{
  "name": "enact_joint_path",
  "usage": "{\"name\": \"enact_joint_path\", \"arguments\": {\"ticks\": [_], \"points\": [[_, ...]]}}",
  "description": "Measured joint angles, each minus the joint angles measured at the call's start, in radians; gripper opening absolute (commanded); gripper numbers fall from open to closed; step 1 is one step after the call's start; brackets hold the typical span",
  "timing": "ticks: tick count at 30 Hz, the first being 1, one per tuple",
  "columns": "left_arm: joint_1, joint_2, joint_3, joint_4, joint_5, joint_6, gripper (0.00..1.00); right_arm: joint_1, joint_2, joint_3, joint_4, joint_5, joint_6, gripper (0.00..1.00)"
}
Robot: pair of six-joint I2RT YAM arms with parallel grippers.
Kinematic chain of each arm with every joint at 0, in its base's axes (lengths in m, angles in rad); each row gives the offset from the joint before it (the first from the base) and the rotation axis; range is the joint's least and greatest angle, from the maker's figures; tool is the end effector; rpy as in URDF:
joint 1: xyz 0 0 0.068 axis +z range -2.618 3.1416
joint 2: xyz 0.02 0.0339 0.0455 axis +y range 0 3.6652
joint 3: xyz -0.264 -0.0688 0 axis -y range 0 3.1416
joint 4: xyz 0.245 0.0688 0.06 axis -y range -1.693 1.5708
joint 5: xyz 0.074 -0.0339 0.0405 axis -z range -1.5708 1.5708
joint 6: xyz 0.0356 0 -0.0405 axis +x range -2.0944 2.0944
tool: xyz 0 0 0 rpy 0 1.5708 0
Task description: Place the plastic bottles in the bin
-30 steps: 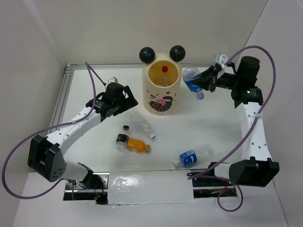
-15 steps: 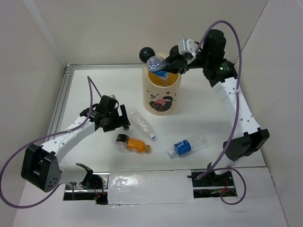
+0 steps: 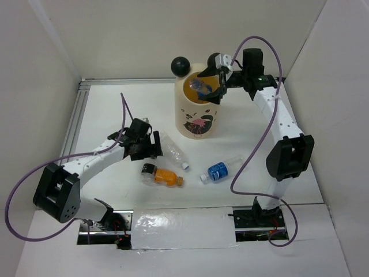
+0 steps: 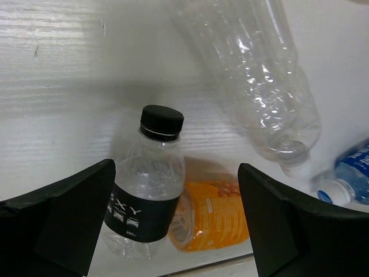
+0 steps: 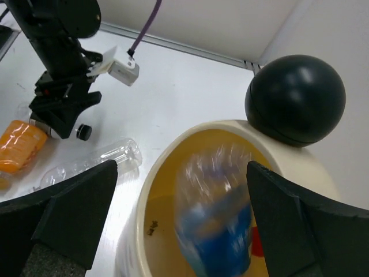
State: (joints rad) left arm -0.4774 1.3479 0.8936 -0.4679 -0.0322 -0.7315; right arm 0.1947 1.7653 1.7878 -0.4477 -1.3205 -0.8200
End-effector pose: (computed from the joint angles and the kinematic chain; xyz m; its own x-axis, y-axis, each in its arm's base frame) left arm 0.2442 -0.1250 0.2300 -0.8220 -0.3265 -0.4667 -0.1439 0.9119 -0.3844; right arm 0.3760 0.1093 0.4039 0.3920 -0.1073 -0.9137 -0.9193 -0.0091 -0.3934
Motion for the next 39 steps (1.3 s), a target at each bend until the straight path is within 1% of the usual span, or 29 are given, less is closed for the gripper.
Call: {"name": "enact_joint_path", "arguments": {"ticks": [3, 7, 9, 10, 11, 12, 13, 14, 15, 16, 17, 18, 19, 20, 21, 22, 23, 25, 26, 27, 28, 29, 30, 31, 33, 35, 36, 37, 39], "points": [[-0.019, 0.066, 0.002, 0.003, -0.033, 0.002, 0.99, -0.016, 0.002, 0.017, -0.046, -0.017, -0.013, 0.99], [-0.063, 0.156, 0.011, -0.022, -0.083, 0.006, 0.86, -0.011, -0.056, 0.032, -0.09, -0.051, -0.015, 0.99], [-0.084, 0.179, 0.012, -0.039, -0.098, 0.01, 0.64, -0.01, -0.111, 0.032, -0.092, -0.057, 0.0, 0.99], [-0.092, 0.186, 0.011, -0.048, -0.106, 0.013, 0.56, -0.013, -0.14, 0.031, -0.091, -0.059, 0.008, 0.99], [-0.098, 0.189, 0.012, -0.052, -0.109, 0.018, 0.42, -0.019, -0.173, 0.03, -0.09, -0.061, 0.018, 0.98], [-0.105, 0.187, 0.012, -0.055, -0.112, 0.022, 0.35, -0.026, -0.209, 0.026, -0.087, -0.063, 0.028, 0.96], [-0.118, 0.182, 0.012, -0.058, -0.122, 0.018, 0.24, -0.035, -0.24, 0.02, -0.087, -0.064, 0.04, 0.85], [-0.119, 0.181, 0.012, -0.058, -0.123, 0.019, 0.24, -0.046, -0.267, 0.018, -0.087, -0.064, 0.049, 0.71], [-0.13, 0.174, 0.012, -0.067, -0.131, 0.018, 0.12, -0.06, -0.293, 0.011, -0.077, -0.064, 0.057, 0.54], [-0.136, 0.163, 0.015, -0.082, -0.139, 0.017, 0.08, -0.077, -0.315, -0.002, -0.076, -0.061, 0.063, 0.4], [-0.145, 0.145, 0.024, -0.105, -0.145, 0.017, 0.04, -0.095, -0.336, -0.021, -0.083, -0.058, 0.072, 0.29], [-0.158, 0.121, 0.041, -0.127, -0.151, 0.018, 0.03, -0.115, -0.357, -0.048, -0.082, -0.053, 0.082, 0.2], [-0.168, 0.097, 0.067, -0.148, -0.153, 0.021, 0.01, -0.135, -0.375, -0.083, -0.087, -0.045, 0.084, 0.2], [-0.181, 0.069, 0.111, -0.166, -0.154, 0.026, 0.0, -0.159, -0.394, -0.127, -0.101, -0.035, 0.079, 0.23], [-0.195, 0.042, 0.163, -0.164, -0.154, 0.033, 0.0, -0.18, -0.407, -0.169, -0.124, -0.021, 0.067, 0.31], [-0.209, 0.015, 0.225, -0.15, -0.151, 0.053, 0.0, -0.202, -0.421, -0.227, -0.155, 0.002, 0.021, 0.62], [-0.219, -0.003, 0.274, -0.133, -0.148, 0.071, 0.0, -0.216, -0.431, -0.272, -0.195, 0.023, -0.011, 0.72], [-0.247, -0.023, 0.388, -0.077, -0.141, 0.109, 0.0, -0.231, -0.452, -0.381, -0.294, 0.089, -0.155, 0.84], [-0.26, -0.024, 0.441, -0.038, -0.137, 0.133, 0.0, -0.232, -0.463, -0.436, -0.348, 0.123, -0.227, 0.83], [-0.272, -0.021, 0.496, 0.014, -0.13, 0.159, 0.0, -0.23, -0.476, -0.495, -0.402, 0.163, -0.304, 0.75], [-0.285, -0.015, 0.541, 0.069, -0.127, 0.184, 0.0, -0.229, -0.488, -0.544, -0.445, 0.195, -0.364, 0.61], [-0.299, -0.005, 0.581, 0.123, -0.127, 0.212, 0.0, -0.227, -0.504, -0.597, -0.492, 0.23, -0.425, 0.36], [-0.309, 0.011, 0.618, 0.185, -0.127, 0.24, 0.0, -0.225, -0.523, -0.642, -0.53, 0.262, -0.47, 0.27], [-0.321, 0.032, 0.648, 0.254, -0.132, 0.271, 0.0, -0.225, -0.539, -0.669, -0.562, 0.28, -0.509, 0.22], [-0.339, 0.084, 0.689, 0.375, -0.154, 0.328, 0.0, -0.223, -0.586, -0.724, -0.595, 0.317, -0.565, 0.22], [-0.36, 0.151, 0.71, 0.509, -0.196, 0.397, 0.01, -0.219, -0.632, -0.761, -0.611, 0.344, -0.601, 0.26], [-0.369, 0.185, 0.712, 0.565, -0.222, 0.431, 0.01, -0.218, -0.653, -0.773, -0.616, 0.351, -0.615, 0.26], [-0.378, 0.223, 0.712, 0.62, -0.254, 0.474, 0.05, -0.217, -0.668, -0.782, -0.618, 0.358, -0.626, 0.27], [-0.398, 0.299, 0.711, 0.732, -0.32, 0.563, 0.07, -0.217, -0.682, -0.788, -0.631, 0.369, -0.641, 0.32]]}}
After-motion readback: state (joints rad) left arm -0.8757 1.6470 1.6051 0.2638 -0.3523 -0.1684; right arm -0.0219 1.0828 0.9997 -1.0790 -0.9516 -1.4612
